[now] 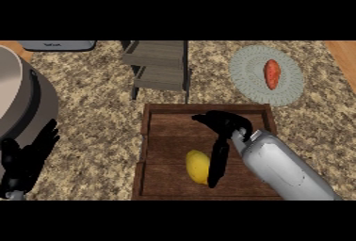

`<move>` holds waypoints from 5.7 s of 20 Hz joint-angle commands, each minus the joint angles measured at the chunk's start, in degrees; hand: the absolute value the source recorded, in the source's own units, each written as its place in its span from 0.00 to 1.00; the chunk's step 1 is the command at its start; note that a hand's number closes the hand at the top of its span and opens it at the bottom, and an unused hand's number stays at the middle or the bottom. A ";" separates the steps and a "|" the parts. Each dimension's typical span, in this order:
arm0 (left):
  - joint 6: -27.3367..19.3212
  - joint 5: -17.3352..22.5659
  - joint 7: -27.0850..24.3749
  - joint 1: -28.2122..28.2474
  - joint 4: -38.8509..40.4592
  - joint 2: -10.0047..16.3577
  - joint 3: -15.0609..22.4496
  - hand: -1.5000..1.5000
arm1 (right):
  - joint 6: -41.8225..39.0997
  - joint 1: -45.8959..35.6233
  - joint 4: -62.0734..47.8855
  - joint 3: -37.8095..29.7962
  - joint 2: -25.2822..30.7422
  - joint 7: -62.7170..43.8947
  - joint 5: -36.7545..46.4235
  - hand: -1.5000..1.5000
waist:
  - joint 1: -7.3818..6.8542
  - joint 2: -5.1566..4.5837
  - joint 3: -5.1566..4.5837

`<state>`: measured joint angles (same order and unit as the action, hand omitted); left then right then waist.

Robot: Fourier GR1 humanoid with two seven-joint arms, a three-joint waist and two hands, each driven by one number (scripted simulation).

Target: Pick the lemon from the tray and place it in the tiered basket

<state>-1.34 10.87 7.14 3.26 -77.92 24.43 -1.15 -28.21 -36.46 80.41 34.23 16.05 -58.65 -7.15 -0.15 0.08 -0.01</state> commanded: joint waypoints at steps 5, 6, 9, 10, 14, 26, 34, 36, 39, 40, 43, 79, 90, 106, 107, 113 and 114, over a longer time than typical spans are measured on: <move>0.95 -1.15 0.05 0.52 -1.16 -0.89 -1.58 0.50 | -1.94 1.39 -4.04 -1.14 -3.99 -4.35 4.06 0.00 | -0.17 -0.03 0.01; 1.65 -1.88 -4.90 2.65 2.29 -1.81 -1.55 0.50 | -1.63 3.32 -1.80 0.19 -3.16 -4.59 4.70 0.00 | -0.03 -0.01 -0.01; 2.18 -1.90 -1.36 1.51 -0.65 -1.38 -1.74 0.50 | -0.19 3.04 -7.14 0.43 -5.73 0.04 9.49 0.00 | -0.21 -0.06 0.02; 2.58 -1.75 -1.23 0.21 0.52 -0.90 -2.85 0.50 | -0.05 2.30 -12.64 -0.23 -7.22 5.52 11.72 0.00 | -0.35 -0.15 0.02; 1.93 -3.94 -3.20 -0.16 2.92 -3.73 -2.23 0.50 | -2.45 4.17 -11.09 -1.11 -7.79 4.10 13.02 0.00 | -0.11 -0.11 0.01; 2.08 -5.58 0.47 0.44 -1.43 -5.66 -2.83 0.50 | 0.05 9.83 -5.14 -2.13 -10.60 13.28 21.75 1.00 | -0.04 -0.08 0.02; 1.79 -8.04 -1.89 -0.97 2.44 -7.24 -4.23 0.50 | -0.64 10.59 4.66 -8.20 -10.20 6.68 24.73 1.00 | 0.23 -0.03 0.00; 4.60 -5.63 -0.07 -0.47 0.44 -3.90 -5.78 0.50 | 8.92 2.01 4.54 -2.66 -15.78 -3.61 25.92 1.00 | -0.78 0.11 -0.06; 5.60 -6.14 0.91 -1.47 0.02 -4.38 -3.51 0.50 | 16.15 -7.00 4.95 2.00 -15.91 -7.63 33.37 1.00 | -4.35 1.28 -0.60; 6.38 -5.87 1.34 -1.82 0.30 -3.03 -4.15 0.50 | 16.94 -9.16 4.53 2.21 -15.93 -8.14 35.57 1.00 | -5.13 1.65 -0.78; 6.26 -6.68 1.78 -1.71 0.29 -4.41 -2.28 0.50 | 18.60 -16.34 3.38 2.21 -15.98 -11.17 40.74 1.00 | -5.92 2.40 -1.05; 4.80 -8.01 1.25 -6.49 0.99 -6.82 -0.99 0.50 | 46.76 -66.60 -41.47 -20.58 -16.01 -11.75 59.52 1.00 | -7.77 -2.21 -0.38; 4.35 -7.83 2.57 -8.07 0.24 -5.65 -2.48 0.50 | 54.59 -71.43 -55.11 -28.82 -15.34 -2.43 58.19 1.00 | -6.94 -2.39 -0.38; 5.73 -7.24 1.36 -6.91 2.00 -5.32 -3.39 0.50 | 24.01 -80.26 -73.21 -17.52 -11.24 16.73 67.51 1.00 | -5.33 -2.15 -0.39; 5.88 -7.23 2.36 -6.55 0.24 -5.21 -2.97 0.50 | 22.18 -81.59 -73.50 -18.09 -9.53 18.37 67.04 1.00 | -5.54 -1.94 -0.33; 4.45 -8.79 -0.86 -4.86 1.41 -6.40 -2.73 0.50 | 17.68 -81.39 -76.85 -19.80 -9.89 18.54 65.70 1.00 | -5.53 -2.10 -0.40; 5.83 -7.39 2.25 -5.73 0.45 -5.07 -3.36 0.50 | 17.59 -81.29 -77.51 -20.95 -10.29 15.80 64.70 1.00 | -5.67 -2.03 -0.34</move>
<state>4.01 3.23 8.70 -2.75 -77.31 18.85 -4.22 -8.24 -117.55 4.92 15.25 5.79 -41.12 59.21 -5.77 -1.98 -0.38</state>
